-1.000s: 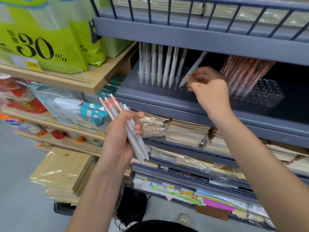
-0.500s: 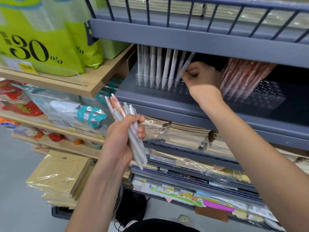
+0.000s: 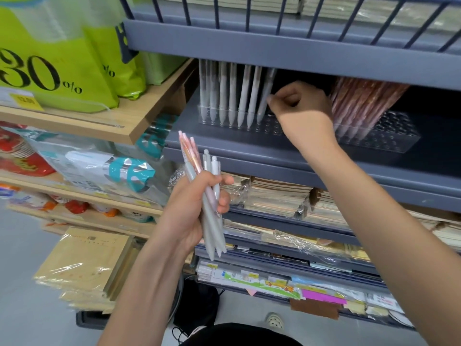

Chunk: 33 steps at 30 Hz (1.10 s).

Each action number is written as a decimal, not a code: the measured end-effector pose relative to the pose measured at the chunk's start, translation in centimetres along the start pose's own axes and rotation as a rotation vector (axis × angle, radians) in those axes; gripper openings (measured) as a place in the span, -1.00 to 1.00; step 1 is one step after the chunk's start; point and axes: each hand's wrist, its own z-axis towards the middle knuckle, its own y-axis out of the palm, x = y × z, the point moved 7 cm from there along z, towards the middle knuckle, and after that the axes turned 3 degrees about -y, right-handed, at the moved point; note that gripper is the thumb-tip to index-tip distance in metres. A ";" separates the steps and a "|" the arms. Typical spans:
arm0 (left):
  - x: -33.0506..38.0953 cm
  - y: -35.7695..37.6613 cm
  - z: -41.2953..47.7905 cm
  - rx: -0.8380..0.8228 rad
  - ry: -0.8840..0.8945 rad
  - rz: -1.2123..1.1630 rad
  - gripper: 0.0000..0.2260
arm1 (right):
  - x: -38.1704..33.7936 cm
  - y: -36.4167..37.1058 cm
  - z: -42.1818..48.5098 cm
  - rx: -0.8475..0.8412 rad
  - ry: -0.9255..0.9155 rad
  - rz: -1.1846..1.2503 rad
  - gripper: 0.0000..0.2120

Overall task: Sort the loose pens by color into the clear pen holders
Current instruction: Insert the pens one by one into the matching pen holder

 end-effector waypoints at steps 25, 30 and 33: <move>-3.7 5.4 1.1 -0.153 -0.054 0.120 -0.86 | 3.6 -1.5 -4.4 -0.413 0.274 0.568 -0.84; -3.1 5.5 1.3 -0.160 -0.016 0.102 -0.90 | 3.2 0.6 -6.8 -0.640 0.218 0.604 -0.88; -3.1 5.1 1.4 -0.137 -0.030 0.096 -0.96 | 3.1 0.6 -6.9 -0.609 0.190 0.598 -0.91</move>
